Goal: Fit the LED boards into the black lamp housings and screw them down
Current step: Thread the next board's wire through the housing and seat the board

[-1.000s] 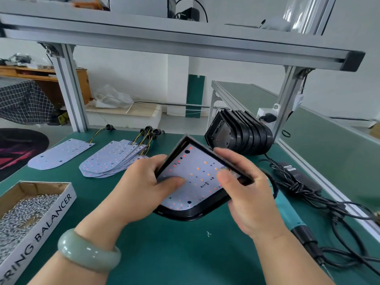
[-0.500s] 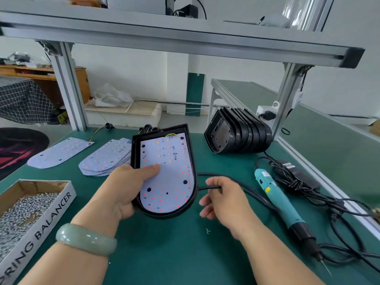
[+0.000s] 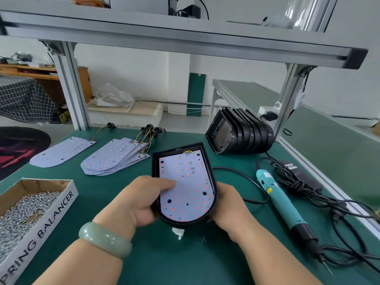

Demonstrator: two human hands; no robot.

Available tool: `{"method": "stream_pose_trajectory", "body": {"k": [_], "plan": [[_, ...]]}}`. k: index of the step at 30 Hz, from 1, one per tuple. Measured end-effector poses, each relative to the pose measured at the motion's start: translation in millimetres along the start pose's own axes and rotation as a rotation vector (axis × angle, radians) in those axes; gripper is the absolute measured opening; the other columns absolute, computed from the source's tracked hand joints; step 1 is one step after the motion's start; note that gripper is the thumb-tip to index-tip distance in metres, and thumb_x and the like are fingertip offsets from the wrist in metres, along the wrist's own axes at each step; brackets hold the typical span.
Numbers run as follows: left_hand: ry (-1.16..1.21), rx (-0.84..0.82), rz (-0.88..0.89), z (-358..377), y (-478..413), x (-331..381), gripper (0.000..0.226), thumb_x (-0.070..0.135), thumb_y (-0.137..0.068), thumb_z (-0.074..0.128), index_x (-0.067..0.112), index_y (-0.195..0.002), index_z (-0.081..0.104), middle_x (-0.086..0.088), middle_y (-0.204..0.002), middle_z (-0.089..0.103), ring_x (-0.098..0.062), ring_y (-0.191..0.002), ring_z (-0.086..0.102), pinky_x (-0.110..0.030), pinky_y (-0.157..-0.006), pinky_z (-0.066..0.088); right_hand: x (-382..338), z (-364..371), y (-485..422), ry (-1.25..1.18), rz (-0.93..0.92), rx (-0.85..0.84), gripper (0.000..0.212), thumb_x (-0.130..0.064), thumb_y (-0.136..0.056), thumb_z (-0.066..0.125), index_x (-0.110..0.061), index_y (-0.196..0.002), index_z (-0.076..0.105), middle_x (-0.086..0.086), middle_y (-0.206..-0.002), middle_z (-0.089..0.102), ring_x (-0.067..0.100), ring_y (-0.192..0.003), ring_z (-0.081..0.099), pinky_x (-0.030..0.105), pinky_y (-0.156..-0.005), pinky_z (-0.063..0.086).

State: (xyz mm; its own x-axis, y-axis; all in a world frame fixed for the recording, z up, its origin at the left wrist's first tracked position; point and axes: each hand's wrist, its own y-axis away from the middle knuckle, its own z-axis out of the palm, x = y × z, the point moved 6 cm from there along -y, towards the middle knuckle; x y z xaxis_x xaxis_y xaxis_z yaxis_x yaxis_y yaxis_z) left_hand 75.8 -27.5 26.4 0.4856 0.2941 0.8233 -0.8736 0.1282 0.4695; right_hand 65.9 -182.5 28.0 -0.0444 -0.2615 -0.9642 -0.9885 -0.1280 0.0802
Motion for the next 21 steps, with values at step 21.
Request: {"method": "stream_pose_trajectory", "body": {"k": [21], "plan": [[-0.616, 0.156, 0.133, -19, -3, 5, 0.018, 0.004, -0.086, 0.061, -0.003, -0.102, 0.065, -0.022, -0.094, 0.072, -0.042, -0.089, 0.069, -0.061, -0.083, 0.053, -37, -48, 25, 0.571, -0.123, 0.066, 0.024, -0.034, -0.094, 0.053, -0.02, -0.075, 0.058, -0.004, -0.058, 0.067, 0.011, -0.051, 0.062, 0.02, -0.047, 0.042]]}}
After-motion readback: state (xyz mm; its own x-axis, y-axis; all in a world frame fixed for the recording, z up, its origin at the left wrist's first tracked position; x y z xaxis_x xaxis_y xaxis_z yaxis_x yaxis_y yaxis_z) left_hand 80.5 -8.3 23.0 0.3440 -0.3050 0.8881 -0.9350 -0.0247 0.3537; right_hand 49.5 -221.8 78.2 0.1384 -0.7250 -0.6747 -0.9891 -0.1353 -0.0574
